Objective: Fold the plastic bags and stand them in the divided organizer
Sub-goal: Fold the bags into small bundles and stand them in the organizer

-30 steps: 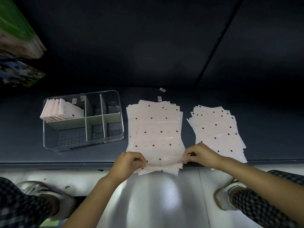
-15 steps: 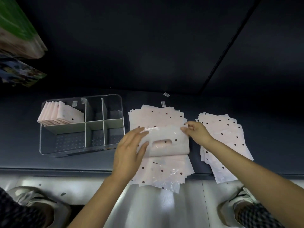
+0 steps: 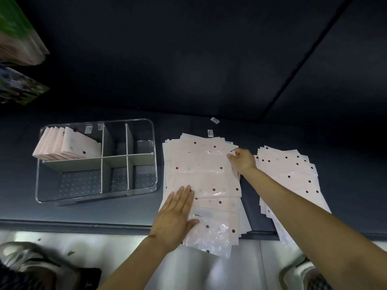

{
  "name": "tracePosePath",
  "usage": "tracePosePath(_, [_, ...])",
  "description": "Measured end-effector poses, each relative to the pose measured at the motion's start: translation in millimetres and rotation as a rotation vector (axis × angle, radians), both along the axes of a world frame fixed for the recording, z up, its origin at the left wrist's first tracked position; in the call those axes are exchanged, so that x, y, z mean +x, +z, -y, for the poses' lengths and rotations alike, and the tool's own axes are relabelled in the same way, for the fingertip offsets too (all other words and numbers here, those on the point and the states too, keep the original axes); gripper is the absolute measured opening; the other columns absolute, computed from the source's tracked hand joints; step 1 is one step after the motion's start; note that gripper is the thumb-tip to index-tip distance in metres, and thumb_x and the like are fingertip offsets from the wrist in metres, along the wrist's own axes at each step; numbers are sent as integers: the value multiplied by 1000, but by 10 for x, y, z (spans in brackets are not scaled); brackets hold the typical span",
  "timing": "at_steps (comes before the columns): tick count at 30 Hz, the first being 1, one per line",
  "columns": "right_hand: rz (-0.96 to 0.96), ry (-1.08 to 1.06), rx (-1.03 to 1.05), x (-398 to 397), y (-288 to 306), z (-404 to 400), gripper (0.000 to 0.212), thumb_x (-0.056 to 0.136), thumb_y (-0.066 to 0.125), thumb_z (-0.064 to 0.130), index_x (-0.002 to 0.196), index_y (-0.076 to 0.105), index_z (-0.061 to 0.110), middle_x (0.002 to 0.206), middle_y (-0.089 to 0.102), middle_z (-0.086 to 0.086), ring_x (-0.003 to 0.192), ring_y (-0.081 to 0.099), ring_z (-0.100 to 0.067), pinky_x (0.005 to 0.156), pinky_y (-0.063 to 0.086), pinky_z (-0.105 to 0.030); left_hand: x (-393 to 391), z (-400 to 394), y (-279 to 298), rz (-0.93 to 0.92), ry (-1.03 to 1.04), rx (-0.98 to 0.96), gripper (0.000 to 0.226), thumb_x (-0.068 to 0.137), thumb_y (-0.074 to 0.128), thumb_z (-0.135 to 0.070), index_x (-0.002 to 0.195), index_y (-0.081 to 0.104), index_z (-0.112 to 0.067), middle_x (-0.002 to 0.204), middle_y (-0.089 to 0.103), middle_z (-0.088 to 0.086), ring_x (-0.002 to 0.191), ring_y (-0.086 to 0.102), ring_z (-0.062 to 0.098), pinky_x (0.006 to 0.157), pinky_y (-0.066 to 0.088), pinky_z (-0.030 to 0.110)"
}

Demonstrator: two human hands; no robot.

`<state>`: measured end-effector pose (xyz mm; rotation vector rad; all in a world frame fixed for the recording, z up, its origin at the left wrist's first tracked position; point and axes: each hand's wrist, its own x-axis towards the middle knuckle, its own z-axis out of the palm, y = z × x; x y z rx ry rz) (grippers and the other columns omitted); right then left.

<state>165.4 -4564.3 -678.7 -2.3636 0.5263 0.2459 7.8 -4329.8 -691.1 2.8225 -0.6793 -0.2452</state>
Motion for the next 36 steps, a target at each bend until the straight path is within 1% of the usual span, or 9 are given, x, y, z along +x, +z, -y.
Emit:
tracePosePath(6, [363, 333, -237, -548, 88, -200, 41, 95, 51, 18, 135, 47, 9, 137, 48, -13, 126, 42, -29, 105, 36, -35, 8, 8, -117, -95, -14, 128, 77, 92, 8, -64, 141, -29, -16, 147, -36, 3, 137, -33, 22, 114, -21, 33])
tracePosePath(10, [279, 1093, -408, -1259, -76, -348, 58, 100, 32, 41, 149, 16, 14, 156, 9, 1, 145, 3, -16, 118, -1, -41, 17, 17, -119, -112, -16, 164, 78, 90, 6, -66, 144, -26, -19, 148, -35, 9, 139, -31, 24, 117, -14, 37])
tracePosePath(14, [64, 1067, -586, -1539, -183, -76, 66, 96, 10, 54, 146, -15, 19, 152, -23, 7, 143, -19, -11, 116, -17, -36, 47, -33, -101, -119, -39, 172, 68, 91, 9, -66, 141, -26, -36, 148, -34, 12, 139, -30, 26, 116, -15, 35])
tracePosePath(18, [214, 861, -672, -1597, -44, 147, 65, 99, 11, 47, 139, 43, 7, 149, 35, -7, 137, 37, -18, 115, 26, -43, 75, -89, -105, -142, -29, 154, 64, 91, 14, -67, 142, -18, -45, 150, -31, 11, 137, -32, 24, 113, -16, 34])
tracePosePath(20, [363, 796, -671, -1530, 19, 128, 38, 94, 50, 37, 105, 73, 9, 116, 68, -7, 104, 67, -19, 93, 50, -44, 80, -82, -98, -160, -9, 133, 64, 90, 16, -67, 144, -11, -46, 151, -30, 13, 134, -35, 23, 113, -17, 34])
tracePosePath(23, [431, 785, -672, -1341, 84, 66, 25, 56, 90, 23, 75, 75, 14, 87, 74, -3, 72, 70, -21, 68, 58, -31, 97, -53, -62, -203, 29, 103, 63, 90, 19, -68, 146, -1, -48, 153, -28, 13, 138, -31, 24, 114, -15, 34])
tracePosePath(29, [473, 986, -881, -1153, 189, -46, 35, 24, 73, -5, 51, 60, 14, 52, 56, 1, 43, 50, -13, 38, 38, -17, 134, -3, 39, -239, 99, 58, 58, 91, 22, -66, 146, 16, -46, 158, -11, 10, 146, -12, 23, 119, -5, 37])
tracePosePath(33, [493, 962, -653, -1175, 287, -10, 23, 47, 82, 3, 57, 64, 13, 52, 57, 2, 45, 53, -14, 41, 44, -18, 165, -63, 123, -161, 136, 7, 64, 92, 33, -61, 149, 16, -36, 159, 10, -1, 145, 8, 17, 118, 2, 33])
tracePosePath(36, [251, 942, -288, -1286, 310, 123, 8, 88, 63, 17, 95, 68, 16, 88, 68, 4, 82, 62, -13, 73, 52, -28, 171, -193, 202, -81, 120, -121, 59, 92, 48, -51, 145, 33, -32, 152, 30, -8, 141, 24, 12, 115, 11, 27])
